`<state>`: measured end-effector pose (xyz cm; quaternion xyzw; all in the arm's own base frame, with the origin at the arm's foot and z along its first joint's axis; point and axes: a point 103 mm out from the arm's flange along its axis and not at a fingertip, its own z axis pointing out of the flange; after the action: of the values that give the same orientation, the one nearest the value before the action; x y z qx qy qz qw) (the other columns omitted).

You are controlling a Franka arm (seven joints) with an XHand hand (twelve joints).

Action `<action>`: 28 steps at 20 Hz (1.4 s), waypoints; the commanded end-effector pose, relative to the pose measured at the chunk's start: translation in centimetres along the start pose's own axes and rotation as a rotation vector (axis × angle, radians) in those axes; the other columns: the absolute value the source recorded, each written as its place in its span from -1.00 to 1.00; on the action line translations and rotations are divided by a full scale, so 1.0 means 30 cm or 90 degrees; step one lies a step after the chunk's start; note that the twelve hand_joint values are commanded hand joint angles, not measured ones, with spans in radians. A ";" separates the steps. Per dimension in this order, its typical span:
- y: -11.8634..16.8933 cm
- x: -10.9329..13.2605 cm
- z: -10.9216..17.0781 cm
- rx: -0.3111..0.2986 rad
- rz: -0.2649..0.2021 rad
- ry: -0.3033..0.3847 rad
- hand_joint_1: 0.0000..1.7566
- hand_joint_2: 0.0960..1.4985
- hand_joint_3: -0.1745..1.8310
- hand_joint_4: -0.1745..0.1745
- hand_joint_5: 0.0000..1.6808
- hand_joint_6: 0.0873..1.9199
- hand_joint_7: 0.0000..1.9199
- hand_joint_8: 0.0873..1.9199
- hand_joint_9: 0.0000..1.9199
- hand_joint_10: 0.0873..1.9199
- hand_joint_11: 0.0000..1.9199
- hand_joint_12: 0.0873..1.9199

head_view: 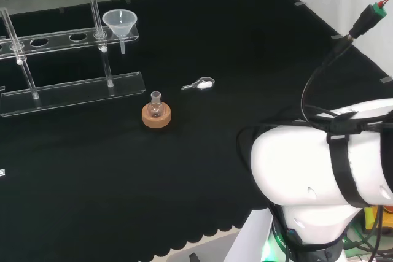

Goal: Pick up the funnel from the transparent funnel stand.

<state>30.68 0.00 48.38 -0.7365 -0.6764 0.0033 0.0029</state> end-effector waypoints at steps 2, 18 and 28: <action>0.042 0.036 0.003 0.013 0.001 0.001 -0.94 -0.38 -0.50 0.28 -1.00 -1.00 -1.00 -1.00 -1.00 -1.00 -1.00 -0.23; 0.309 0.282 0.034 -0.002 -0.014 -0.035 -0.83 -0.32 -0.76 0.13 -1.00 -1.00 -1.00 -1.00 -1.00 -1.00 -1.00 -1.00; 0.489 0.291 0.122 0.039 0.004 0.026 -0.78 -0.30 -0.77 -0.05 -1.00 -1.00 -1.00 -1.00 -1.00 -1.00 -1.00 -1.00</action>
<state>43.03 6.78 45.76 -0.7332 -0.6796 0.0174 0.0150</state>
